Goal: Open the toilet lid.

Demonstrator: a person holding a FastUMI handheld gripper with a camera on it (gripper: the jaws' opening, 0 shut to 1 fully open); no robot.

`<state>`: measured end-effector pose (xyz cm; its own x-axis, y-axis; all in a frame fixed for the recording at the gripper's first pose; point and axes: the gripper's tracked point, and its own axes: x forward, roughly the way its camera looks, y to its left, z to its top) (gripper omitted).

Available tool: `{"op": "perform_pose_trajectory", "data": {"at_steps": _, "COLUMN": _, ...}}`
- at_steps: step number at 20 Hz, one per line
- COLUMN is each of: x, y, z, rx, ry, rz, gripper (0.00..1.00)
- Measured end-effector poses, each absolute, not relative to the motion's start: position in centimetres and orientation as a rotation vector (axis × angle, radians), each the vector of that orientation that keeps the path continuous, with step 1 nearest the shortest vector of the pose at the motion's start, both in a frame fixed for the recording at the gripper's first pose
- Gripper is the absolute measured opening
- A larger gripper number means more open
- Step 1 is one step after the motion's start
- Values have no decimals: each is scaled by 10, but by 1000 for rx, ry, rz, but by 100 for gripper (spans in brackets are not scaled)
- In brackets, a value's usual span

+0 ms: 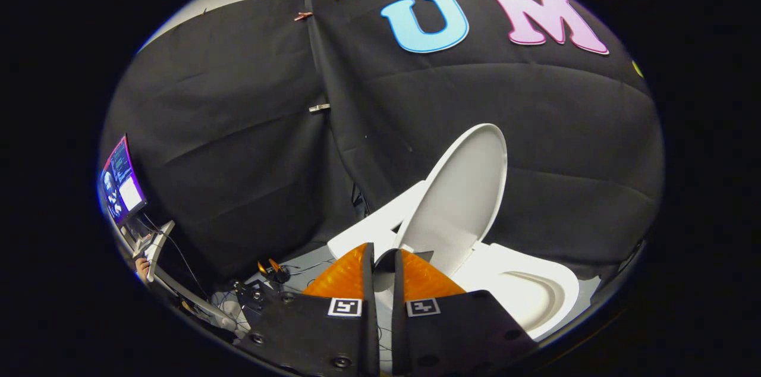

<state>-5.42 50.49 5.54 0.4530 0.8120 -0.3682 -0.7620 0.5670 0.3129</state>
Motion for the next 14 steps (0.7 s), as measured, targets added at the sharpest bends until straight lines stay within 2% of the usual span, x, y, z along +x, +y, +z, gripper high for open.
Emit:
{"op": "perform_pose_trajectory", "data": {"at_steps": 8, "x": -72, "y": 587, "z": 52, "rx": 137, "ry": 602, "rz": 1113, "gripper": 13}}
{"op": "perform_pose_trajectory", "data": {"at_steps": 9, "x": -77, "y": 594, "z": 50, "rx": 146, "ry": 596, "rz": 1128, "gripper": 32}}
{"op": "perform_pose_trajectory", "data": {"at_steps": 12, "x": -73, "y": 602, "z": 47, "rx": 179, "ry": 590, "rz": 1113, "gripper": 46}}
{"op": "perform_pose_trajectory", "data": {"at_steps": 14, "x": -79, "y": 611, "z": 47, "rx": 199, "ry": 597, "rz": 1130, "gripper": 77}}
